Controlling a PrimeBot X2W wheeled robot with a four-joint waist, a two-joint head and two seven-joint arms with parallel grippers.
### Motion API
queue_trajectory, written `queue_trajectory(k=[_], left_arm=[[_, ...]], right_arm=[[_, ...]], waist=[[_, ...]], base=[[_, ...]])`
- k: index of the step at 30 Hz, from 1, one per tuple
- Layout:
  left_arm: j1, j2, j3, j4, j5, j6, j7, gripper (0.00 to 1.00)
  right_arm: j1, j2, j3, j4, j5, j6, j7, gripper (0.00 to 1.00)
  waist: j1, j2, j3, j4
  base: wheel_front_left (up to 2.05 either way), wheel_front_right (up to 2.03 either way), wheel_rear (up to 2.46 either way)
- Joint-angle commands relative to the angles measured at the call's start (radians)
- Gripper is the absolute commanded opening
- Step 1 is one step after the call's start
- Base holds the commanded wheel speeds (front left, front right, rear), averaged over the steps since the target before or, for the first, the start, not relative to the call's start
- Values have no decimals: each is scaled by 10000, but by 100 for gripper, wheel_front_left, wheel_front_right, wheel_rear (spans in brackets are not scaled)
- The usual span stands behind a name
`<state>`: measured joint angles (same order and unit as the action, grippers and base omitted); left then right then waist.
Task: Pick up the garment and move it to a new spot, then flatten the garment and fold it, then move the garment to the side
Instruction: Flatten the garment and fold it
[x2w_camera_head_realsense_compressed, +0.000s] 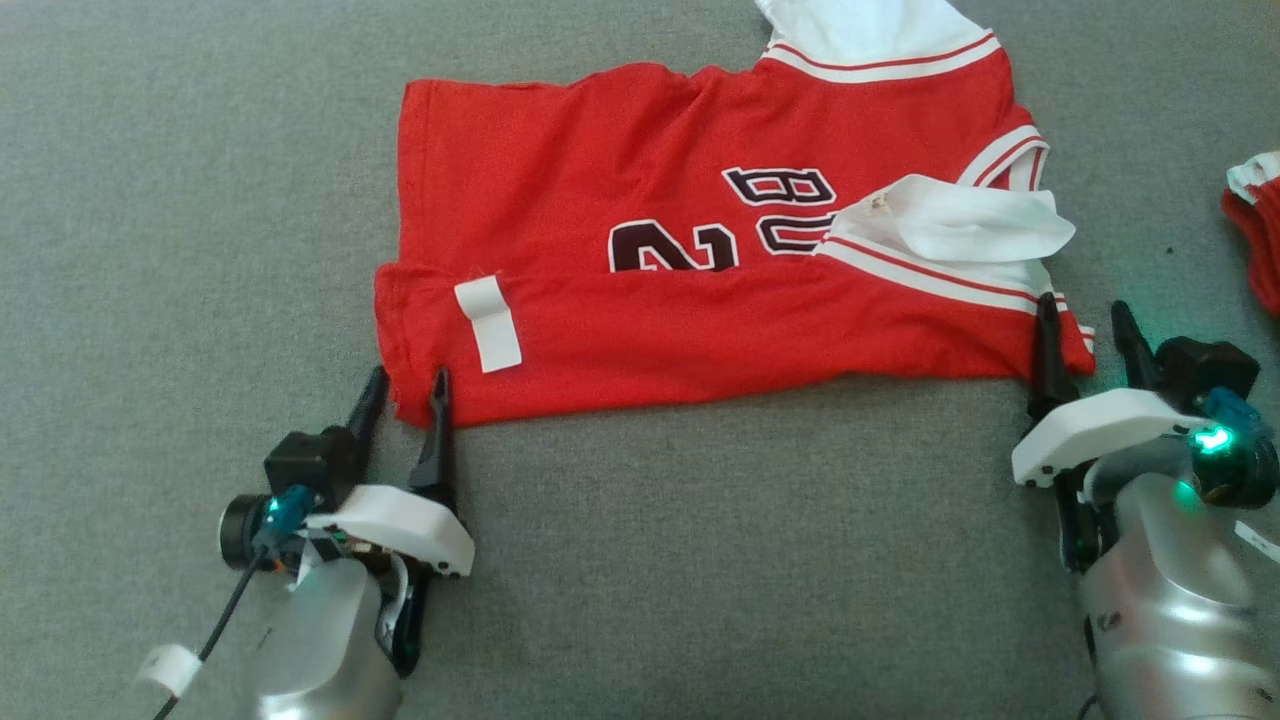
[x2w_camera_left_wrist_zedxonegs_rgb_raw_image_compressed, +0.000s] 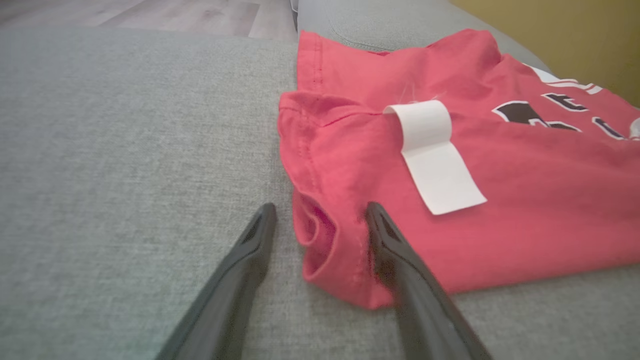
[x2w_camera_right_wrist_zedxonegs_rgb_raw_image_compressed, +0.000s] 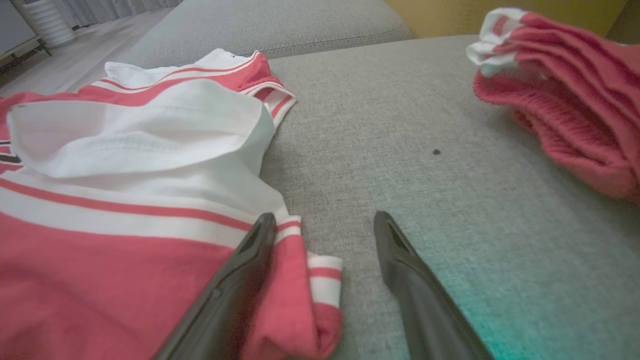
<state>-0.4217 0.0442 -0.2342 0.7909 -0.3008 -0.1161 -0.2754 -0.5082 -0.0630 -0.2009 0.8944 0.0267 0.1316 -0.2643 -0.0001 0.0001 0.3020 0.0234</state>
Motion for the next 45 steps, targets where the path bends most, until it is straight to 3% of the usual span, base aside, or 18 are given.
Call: queue_trajectory(k=[1, 2, 3, 8, 18, 23, 24, 25, 26, 32, 39, 45], left_arm=[[234, 60, -115, 388, -109, -95, 137, 0], [268, 60, -172, 434, -164, -100, 137, 0], [300, 60, -195, 471, -204, -103, 137, 0], [597, 60, -83, 415, -268, 1, 137, 0], [1753, 60, 582, -359, 218, 348, 137, 0], [2338, 60, 430, -437, 508, 210, 137, 0], [2367, 60, 452, -564, 511, 190, 137, 5], [2357, 60, 497, -753, 514, 174, 137, 63], [2317, 60, 542, -896, 539, 161, 137, 100], [1114, 250, 679, -1378, 932, 20, 137, 100], [-2011, 1380, -144, -82, 701, -136, 882, 100], [-3898, 2313, -1919, 573, -1368, -143, 2292, 100]], right_arm=[[313, 127, 514, 422, 71, -9, 61, 62], [383, 127, 586, 518, 80, -9, 56, 10], [459, 127, 657, 581, 52, -9, 50, 0], [860, 123, 518, 476, 216, -9, 31, 0], [1829, 77, -12, -952, 309, -9, 27, 0], [2463, -29, -25, -989, 586, -9, 27, 0], [2518, -49, 22, -937, 671, -9, 27, 0], [2529, -78, 80, -905, 764, -9, 27, 41], [2489, -117, 116, -959, 834, -9, 27, 100], [1665, -297, 509, -1695, 1018, -9, 26, 100], [-42, -609, 1258, -1737, 979, -9, 159, 100], [-1591, -735, 2064, -1392, 914, -9, 425, 100]], waist=[[1, -1, -97, 20], [1, -1, -157, 21], [1, -1, -207, 15], [1, -1, -549, -9], [1, -1, -1767, 172], [1, -1, -2157, 435], [1, -1, -2148, 464], [1, -1, -2111, 498], [1, -1, -2052, 516], [1, -1, -1503, 500], [1, -1, -674, 327], [1, -1, 215, 130]], base=[[0, 0, 0], [0, 0, 0], [0, 0, 0], [0, 0, 0], [0, 0, 0], [0, 0, 0], [0, 0, 0], [0, 0, 0], [0, 0, 0], [0, 0, 0], [0, 0, 0], [0, 0, 0]])
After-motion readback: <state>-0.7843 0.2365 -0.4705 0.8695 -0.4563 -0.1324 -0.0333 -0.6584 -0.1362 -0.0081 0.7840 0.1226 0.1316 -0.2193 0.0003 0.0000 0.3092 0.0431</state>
